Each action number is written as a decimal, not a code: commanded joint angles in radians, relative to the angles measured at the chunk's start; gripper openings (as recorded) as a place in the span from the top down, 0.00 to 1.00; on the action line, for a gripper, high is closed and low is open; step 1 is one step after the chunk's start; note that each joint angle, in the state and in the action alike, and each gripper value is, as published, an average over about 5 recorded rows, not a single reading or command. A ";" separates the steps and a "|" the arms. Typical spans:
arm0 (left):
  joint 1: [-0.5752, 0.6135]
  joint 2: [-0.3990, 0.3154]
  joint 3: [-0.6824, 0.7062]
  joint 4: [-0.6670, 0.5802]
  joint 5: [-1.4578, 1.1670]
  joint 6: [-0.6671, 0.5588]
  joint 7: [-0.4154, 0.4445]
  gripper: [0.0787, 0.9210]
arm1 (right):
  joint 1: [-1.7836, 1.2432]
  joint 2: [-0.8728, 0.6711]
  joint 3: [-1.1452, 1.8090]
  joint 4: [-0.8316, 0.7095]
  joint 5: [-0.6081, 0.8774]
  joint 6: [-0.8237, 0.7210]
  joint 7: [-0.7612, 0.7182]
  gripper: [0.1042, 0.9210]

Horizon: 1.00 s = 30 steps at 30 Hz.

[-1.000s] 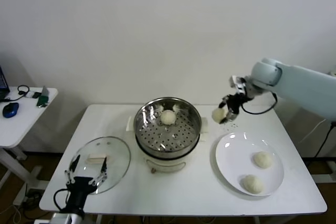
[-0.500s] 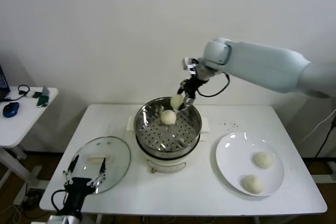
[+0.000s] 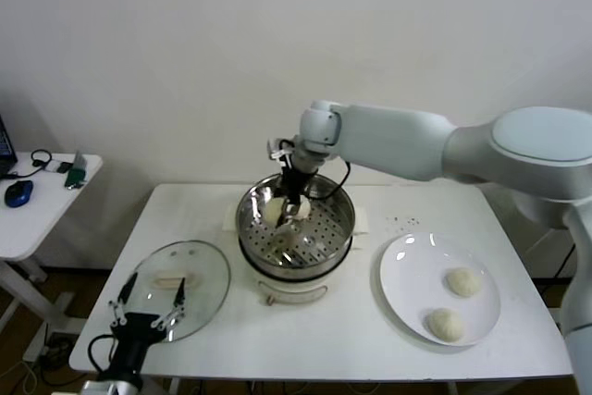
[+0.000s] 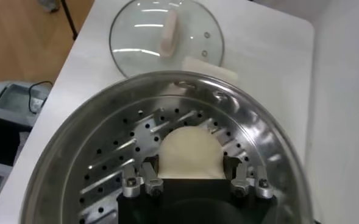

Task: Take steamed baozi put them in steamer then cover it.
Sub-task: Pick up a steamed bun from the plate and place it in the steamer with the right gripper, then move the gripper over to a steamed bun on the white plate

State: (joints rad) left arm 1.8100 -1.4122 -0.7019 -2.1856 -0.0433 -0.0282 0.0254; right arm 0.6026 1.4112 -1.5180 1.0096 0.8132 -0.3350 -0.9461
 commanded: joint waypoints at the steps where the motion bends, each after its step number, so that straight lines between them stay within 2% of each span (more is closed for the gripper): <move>1: 0.000 0.001 -0.004 -0.003 -0.003 0.002 0.000 0.12 | -0.051 0.058 -0.008 -0.034 -0.033 -0.002 0.005 0.30; 7: -0.005 0.003 -0.012 -0.001 -0.010 0.002 0.000 0.12 | -0.056 0.065 -0.016 -0.035 -0.058 -0.002 0.000 0.28; 14: -0.009 0.003 -0.013 -0.001 -0.011 0.004 0.000 0.12 | -0.043 0.058 -0.019 -0.032 -0.081 -0.002 -0.023 0.13; 18: -0.012 0.003 -0.014 -0.001 -0.011 0.006 0.000 0.12 | -0.014 0.028 -0.011 -0.002 -0.075 0.000 -0.037 0.12; 23: -0.015 0.004 -0.013 -0.001 -0.010 0.007 0.000 0.12 | 0.073 -0.063 -0.005 0.071 -0.065 0.014 -0.066 0.12; 30: -0.022 0.011 -0.013 0.000 -0.008 0.011 -0.001 0.12 | 0.244 -0.302 -0.059 0.235 -0.011 0.061 -0.128 0.12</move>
State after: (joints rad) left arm 1.7889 -1.4040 -0.7144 -2.1870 -0.0525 -0.0178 0.0251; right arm 0.7167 1.2847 -1.5485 1.1238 0.7714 -0.2969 -1.0322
